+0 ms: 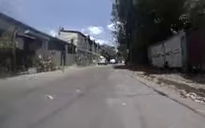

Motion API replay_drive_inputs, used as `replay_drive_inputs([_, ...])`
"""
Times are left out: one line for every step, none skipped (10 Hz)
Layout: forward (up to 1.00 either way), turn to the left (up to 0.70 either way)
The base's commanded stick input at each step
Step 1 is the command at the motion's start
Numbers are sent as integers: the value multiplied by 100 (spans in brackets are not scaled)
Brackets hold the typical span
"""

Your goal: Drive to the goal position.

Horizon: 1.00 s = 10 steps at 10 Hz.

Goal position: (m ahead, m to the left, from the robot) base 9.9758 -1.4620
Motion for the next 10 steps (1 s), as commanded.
replay_drive_inputs([85, 0])
replay_drive_inputs([85, 0])
replay_drive_inputs([85, 0])
replay_drive_inputs([85, 0])
replay_drive_inputs([85, 0])
replay_drive_inputs([85, 0])
replay_drive_inputs([85, 0])
replay_drive_inputs([85, 0])
replay_drive_inputs([85, -3])
replay_drive_inputs([85, -8])
